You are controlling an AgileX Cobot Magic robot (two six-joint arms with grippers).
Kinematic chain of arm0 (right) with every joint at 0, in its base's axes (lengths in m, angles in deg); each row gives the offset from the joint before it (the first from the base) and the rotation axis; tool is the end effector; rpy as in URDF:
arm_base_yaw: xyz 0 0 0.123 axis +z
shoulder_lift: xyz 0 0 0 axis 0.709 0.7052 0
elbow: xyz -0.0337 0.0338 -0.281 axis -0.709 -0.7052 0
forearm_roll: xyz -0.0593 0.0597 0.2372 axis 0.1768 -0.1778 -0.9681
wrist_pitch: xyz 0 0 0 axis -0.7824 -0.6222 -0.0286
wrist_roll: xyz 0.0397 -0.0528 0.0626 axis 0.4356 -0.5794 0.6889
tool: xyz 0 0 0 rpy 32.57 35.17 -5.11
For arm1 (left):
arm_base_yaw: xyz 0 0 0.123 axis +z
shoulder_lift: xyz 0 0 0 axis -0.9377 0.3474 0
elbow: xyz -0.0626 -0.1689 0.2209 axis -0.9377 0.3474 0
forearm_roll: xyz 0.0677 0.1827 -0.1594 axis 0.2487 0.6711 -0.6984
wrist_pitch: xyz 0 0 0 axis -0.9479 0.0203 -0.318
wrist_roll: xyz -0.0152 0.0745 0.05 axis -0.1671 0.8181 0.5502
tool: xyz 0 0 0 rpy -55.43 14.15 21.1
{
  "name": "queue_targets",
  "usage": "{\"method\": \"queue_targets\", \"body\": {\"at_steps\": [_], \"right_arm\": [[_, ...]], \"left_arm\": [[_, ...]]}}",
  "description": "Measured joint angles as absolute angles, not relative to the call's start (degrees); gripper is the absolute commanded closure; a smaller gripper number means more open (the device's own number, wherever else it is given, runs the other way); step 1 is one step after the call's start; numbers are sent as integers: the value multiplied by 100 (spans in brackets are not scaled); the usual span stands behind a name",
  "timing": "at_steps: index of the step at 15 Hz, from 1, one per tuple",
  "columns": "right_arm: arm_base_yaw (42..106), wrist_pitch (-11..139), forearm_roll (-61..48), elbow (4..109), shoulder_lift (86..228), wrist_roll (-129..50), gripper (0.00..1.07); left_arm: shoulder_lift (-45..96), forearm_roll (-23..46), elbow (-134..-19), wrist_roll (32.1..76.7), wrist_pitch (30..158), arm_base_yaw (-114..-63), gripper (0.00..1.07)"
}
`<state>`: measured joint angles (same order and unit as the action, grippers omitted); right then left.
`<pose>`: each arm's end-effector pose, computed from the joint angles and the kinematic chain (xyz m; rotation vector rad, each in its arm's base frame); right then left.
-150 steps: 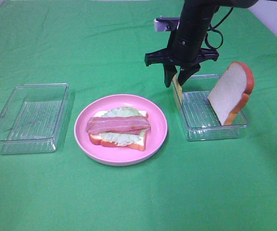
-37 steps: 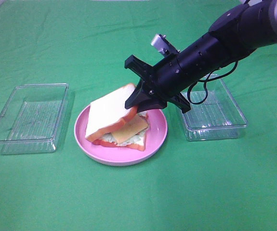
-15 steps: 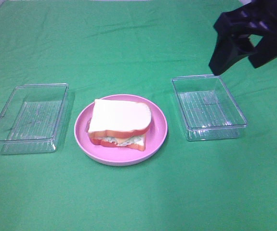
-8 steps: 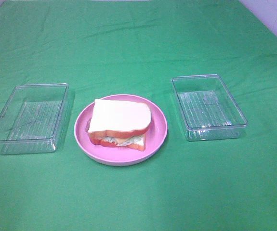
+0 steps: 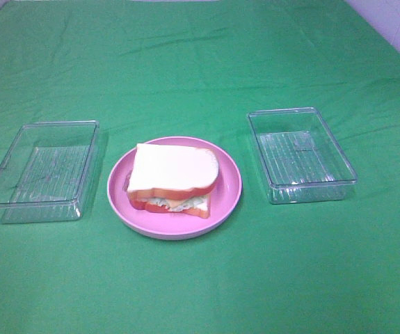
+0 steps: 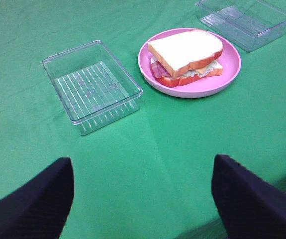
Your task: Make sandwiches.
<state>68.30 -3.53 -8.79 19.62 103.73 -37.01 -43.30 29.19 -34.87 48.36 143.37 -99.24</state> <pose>0.0273 0.0151 0.2809 -0.5072 2.2940 0.2327 -0.0027 0.0060 0.2775 0.4813 1.9886 -0.2896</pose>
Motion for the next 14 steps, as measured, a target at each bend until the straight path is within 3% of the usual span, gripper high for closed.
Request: {"method": "queue_targets", "body": {"at_steps": [3, 14], "right_arm": [[6830, -302, -948, 1922, 9703, -4044, 34], [6825, -61, -1034, 1767, 9663, -4084, 34]], "left_arm": [[-4330, 2919, -3487, 4836, 14337, -9924, 33], [-4330, 2919, -3487, 4836, 14337, -9860, 33]]}}
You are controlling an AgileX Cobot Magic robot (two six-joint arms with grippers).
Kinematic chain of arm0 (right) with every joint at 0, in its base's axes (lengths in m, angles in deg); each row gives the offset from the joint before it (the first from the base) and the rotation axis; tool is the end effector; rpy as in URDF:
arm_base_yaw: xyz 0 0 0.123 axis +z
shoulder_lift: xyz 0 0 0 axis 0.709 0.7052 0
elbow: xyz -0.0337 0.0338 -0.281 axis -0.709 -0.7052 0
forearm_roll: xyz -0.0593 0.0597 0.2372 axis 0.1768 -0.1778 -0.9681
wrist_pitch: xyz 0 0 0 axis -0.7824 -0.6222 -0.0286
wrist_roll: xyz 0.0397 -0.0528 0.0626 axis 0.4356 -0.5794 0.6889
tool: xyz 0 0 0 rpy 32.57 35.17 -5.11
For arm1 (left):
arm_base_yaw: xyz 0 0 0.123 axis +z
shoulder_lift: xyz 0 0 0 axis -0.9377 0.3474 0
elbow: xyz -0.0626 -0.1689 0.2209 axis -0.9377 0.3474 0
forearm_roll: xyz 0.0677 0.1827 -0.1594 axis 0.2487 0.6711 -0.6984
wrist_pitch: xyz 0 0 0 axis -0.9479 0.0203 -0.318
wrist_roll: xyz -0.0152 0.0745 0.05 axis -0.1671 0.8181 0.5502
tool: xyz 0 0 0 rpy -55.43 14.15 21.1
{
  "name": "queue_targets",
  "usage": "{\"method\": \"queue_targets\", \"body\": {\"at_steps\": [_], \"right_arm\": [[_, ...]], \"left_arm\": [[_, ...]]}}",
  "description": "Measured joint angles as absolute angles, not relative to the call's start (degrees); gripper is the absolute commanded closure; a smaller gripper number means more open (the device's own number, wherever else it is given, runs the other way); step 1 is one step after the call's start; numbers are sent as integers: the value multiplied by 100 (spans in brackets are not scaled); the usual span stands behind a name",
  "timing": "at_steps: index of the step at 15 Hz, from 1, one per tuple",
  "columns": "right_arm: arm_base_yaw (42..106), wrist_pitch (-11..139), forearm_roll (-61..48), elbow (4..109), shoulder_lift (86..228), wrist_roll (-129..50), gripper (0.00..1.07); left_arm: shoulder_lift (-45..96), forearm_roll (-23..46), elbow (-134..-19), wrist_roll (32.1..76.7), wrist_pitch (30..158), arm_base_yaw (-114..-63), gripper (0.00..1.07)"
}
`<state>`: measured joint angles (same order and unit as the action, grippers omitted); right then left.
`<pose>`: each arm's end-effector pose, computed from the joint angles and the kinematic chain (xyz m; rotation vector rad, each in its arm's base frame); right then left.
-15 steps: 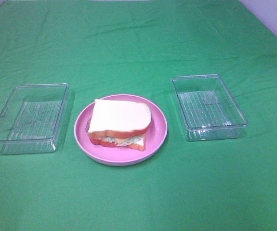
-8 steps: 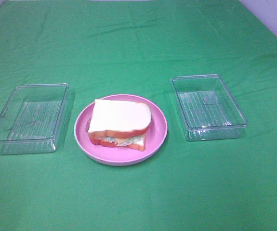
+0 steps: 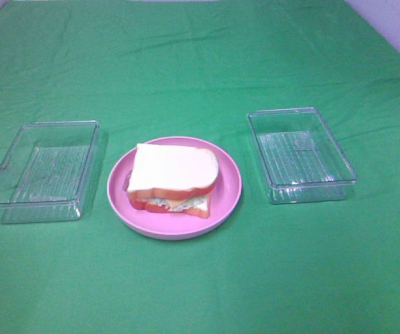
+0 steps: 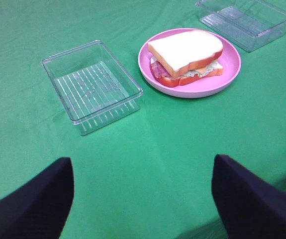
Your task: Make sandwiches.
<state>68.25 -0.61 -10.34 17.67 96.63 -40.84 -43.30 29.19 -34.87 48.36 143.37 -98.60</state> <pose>0.0132 0.0114 0.2775 -0.5472 2.1378 0.2509 -0.0028 0.0060 0.2775 0.4700 1.9907 -0.2826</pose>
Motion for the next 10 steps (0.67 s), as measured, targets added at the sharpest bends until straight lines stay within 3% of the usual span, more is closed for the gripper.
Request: {"method": "queue_targets", "body": {"at_steps": [5, 8, 10], "right_arm": [[5301, -55, -1080, 1767, 9663, -4084, 34], [4493, -55, -1080, 1767, 9663, -4084, 34], [4298, -50, -1080, 1767, 9617, -4084, 34]], "left_arm": [[-4330, 2936, -3487, 4836, 14337, -8279, 33], [-4330, 2936, -3487, 4836, 14337, -7517, 33], [-4330, 2936, -3487, 4836, 14337, -7242, 33]]}}
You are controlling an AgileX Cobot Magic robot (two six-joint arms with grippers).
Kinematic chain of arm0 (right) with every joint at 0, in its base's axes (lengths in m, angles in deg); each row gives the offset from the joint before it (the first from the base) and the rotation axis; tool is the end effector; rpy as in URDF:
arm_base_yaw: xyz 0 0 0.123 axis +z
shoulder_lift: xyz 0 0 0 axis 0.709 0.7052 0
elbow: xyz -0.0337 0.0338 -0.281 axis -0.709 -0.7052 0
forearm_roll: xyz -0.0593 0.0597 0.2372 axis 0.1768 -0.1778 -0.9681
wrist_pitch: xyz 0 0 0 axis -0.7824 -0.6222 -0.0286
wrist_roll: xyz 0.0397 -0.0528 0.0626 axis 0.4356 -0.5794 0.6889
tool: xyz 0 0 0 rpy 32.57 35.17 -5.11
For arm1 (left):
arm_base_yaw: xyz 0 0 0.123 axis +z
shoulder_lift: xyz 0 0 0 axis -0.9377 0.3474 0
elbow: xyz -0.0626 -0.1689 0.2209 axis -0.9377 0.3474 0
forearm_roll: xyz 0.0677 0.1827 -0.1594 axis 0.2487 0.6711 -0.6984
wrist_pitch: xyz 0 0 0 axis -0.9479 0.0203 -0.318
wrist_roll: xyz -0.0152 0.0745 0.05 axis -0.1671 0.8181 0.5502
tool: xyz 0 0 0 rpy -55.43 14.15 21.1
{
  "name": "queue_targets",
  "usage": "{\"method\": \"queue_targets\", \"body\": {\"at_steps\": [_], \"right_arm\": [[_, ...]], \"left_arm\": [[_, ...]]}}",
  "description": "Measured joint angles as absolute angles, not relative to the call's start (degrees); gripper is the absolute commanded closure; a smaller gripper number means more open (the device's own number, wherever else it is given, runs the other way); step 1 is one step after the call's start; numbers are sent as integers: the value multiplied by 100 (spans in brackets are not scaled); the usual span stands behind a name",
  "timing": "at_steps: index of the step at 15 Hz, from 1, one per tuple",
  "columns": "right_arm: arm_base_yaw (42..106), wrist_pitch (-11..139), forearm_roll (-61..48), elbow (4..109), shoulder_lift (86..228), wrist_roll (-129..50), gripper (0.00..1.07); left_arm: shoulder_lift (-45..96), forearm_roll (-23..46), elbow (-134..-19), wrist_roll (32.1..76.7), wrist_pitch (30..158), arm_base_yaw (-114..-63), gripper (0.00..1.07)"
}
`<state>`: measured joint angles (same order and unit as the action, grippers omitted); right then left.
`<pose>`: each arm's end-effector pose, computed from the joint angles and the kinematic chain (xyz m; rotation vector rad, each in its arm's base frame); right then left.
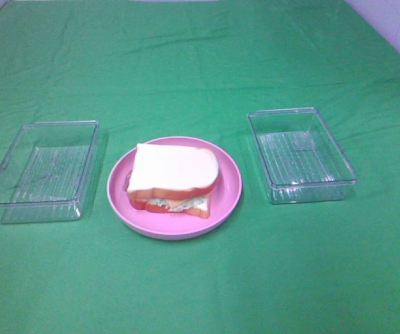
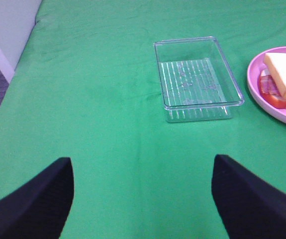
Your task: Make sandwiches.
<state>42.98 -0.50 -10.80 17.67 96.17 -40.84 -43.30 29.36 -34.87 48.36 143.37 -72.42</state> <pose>0.0157 0.0053 0.2778 -0.0657 2.1840 0.0130 -0.0051 0.0044 0.2776 0.0068 2.0336 0.0076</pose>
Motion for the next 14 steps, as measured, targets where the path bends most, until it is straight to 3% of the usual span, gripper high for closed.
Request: {"method": "queue_targets", "body": {"at_steps": [2, 14], "right_arm": [[4241, -50, -1091, 1767, 9032, -4084, 34], [4241, -50, -1137, 1767, 8780, -4084, 34]], "left_arm": [[-4330, 2936, -3487, 4836, 14331, -6967, 33], [-4330, 2941, -3487, 4836, 14331, -6898, 33]]}}
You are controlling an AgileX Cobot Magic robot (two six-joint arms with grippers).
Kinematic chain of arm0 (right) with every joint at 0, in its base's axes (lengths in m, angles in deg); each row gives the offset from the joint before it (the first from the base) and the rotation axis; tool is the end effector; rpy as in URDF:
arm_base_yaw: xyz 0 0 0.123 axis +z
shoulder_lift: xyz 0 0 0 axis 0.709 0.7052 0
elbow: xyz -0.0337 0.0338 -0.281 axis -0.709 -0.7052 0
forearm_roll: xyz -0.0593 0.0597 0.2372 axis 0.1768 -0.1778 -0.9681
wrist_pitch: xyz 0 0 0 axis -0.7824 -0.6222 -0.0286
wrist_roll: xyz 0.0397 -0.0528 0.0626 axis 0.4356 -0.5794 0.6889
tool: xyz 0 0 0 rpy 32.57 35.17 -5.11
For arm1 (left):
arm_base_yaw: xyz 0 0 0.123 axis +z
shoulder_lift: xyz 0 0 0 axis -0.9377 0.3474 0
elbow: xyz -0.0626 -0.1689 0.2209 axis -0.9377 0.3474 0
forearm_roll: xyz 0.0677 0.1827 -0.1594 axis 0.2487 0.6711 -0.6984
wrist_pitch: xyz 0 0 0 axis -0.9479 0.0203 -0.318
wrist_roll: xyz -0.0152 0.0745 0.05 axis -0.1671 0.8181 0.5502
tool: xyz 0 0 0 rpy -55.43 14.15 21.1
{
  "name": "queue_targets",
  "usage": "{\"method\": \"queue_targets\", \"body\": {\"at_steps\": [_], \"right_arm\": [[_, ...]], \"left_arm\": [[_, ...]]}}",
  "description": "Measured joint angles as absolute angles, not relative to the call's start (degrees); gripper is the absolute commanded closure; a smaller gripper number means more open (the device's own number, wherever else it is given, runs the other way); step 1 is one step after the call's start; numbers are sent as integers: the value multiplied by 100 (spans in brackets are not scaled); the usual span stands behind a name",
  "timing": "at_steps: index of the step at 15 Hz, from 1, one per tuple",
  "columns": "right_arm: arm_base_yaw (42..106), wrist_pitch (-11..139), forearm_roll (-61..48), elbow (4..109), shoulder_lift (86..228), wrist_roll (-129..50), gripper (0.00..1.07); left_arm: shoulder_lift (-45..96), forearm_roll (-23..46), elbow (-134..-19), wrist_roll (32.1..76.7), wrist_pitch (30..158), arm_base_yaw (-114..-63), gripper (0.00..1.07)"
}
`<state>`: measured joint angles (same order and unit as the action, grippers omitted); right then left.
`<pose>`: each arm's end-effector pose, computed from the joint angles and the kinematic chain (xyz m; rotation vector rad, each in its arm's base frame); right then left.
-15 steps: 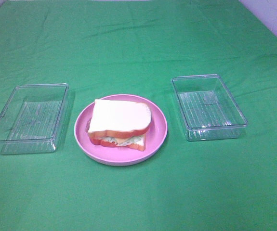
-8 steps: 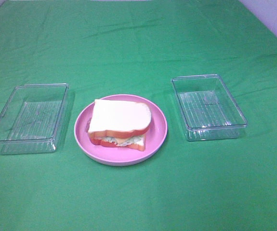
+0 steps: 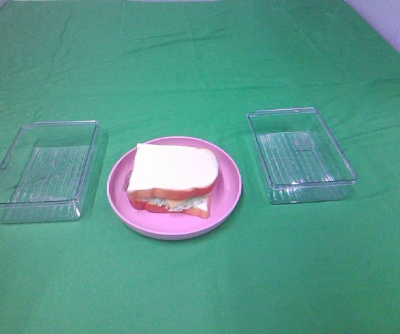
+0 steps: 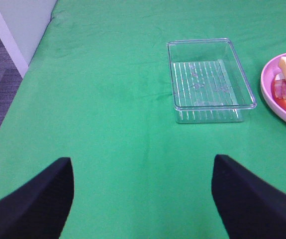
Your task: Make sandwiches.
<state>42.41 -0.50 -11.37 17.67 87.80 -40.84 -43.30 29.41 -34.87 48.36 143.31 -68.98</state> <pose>-0.0069 0.0070 0.2785 -0.0581 2.0379 0.0077 -0.0054 0.0042 0.2776 -0.0542 2.0321 0.0463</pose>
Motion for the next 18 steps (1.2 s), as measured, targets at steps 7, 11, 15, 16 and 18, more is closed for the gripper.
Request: {"method": "queue_targets", "body": {"at_steps": [7, 11, 15, 16, 18], "right_arm": [[4241, -50, -1137, 1767, 8780, -4084, 34], [4241, -50, -1143, 1767, 8780, -4084, 34], [4241, -50, -1143, 1767, 8780, -4084, 34], [4241, -50, -1143, 1767, 8780, -4084, 34], [4241, -50, -1143, 1767, 8780, -4084, 34]], "left_arm": [[-4330, 2970, -3487, 4836, 14331, -6818, 33], [-4330, 2976, -3487, 4836, 14331, -6818, 33], [-4330, 2924, -3487, 4842, 14331, -6818, 33], [-4330, 2861, -3487, 4887, 14331, -6818, 33], [-4330, 2638, -3487, 5088, 14331, -6818, 33]]}}
